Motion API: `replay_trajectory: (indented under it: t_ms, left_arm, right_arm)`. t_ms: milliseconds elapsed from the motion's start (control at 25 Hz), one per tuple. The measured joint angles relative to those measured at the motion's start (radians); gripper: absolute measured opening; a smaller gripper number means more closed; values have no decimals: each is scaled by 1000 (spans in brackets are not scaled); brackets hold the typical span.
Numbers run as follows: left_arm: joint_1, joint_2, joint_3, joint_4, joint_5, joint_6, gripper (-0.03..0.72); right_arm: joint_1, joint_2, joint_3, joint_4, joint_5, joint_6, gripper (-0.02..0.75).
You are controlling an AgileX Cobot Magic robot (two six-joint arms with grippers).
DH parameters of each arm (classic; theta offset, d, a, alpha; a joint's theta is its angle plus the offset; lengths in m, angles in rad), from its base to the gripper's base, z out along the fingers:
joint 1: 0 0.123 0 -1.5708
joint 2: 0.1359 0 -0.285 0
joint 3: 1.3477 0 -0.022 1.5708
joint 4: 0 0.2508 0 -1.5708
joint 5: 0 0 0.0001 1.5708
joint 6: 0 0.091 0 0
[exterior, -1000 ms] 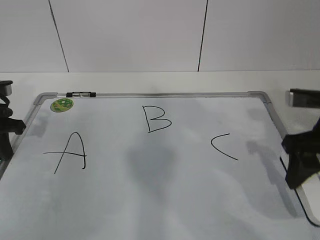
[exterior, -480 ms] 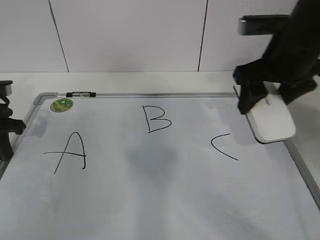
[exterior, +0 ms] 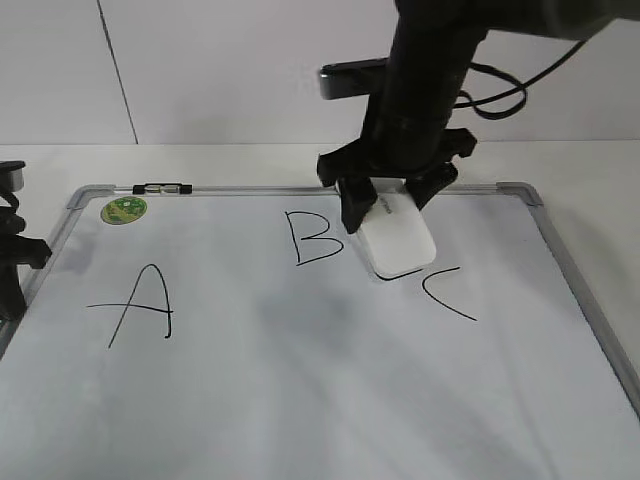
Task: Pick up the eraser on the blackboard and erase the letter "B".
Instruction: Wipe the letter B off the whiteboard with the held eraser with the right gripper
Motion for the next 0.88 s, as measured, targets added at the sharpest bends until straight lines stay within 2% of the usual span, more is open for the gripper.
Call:
replay_trajectory:
  t_ms: [480, 880]
  left_arm:
    - [0, 1, -2, -5, 55, 0, 19]
    - [0, 1, -2, -5, 64, 0, 19]
  right_arm:
    - [72, 300, -358, -8, 2, -1, 537]
    - [73, 365, -395, -14, -4, -7, 537]
